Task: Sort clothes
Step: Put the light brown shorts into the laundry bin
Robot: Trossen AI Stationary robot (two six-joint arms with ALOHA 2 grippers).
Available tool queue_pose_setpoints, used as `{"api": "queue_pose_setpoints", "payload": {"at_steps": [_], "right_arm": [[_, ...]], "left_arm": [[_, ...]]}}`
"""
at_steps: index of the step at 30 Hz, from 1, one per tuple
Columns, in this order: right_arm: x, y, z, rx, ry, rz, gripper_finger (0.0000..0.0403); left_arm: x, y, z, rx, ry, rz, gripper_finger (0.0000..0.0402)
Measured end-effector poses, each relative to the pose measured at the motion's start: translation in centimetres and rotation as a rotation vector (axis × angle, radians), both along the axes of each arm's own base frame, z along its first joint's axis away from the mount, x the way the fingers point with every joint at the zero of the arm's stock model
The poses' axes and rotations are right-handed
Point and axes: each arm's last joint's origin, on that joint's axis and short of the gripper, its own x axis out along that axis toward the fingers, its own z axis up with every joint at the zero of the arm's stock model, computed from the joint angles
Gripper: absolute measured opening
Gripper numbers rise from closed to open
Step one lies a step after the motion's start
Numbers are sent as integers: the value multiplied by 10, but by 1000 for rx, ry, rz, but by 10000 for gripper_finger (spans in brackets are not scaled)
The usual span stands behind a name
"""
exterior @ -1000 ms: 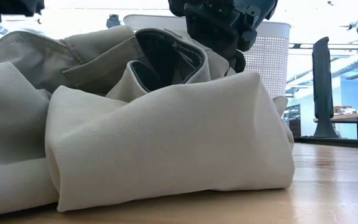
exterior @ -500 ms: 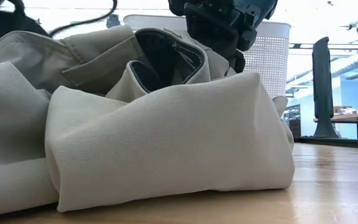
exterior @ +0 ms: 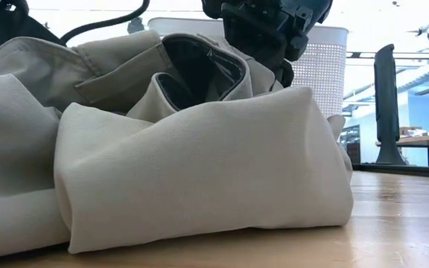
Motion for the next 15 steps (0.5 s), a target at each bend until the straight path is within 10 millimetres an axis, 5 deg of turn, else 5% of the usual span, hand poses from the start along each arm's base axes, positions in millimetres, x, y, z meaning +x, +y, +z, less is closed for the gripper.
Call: {"api": "queue_pose_setpoints", "payload": {"at_steps": [9, 15], "right_arm": [[-19, -2, 27, -49, 11, -23, 0], [-19, 10, 52, -58, -182, 7, 0]], "left_arm": [[-4, -8, 7, 23, -49, -47, 3], [-2, -22, 56, 12, -275, -87, 1]]}}
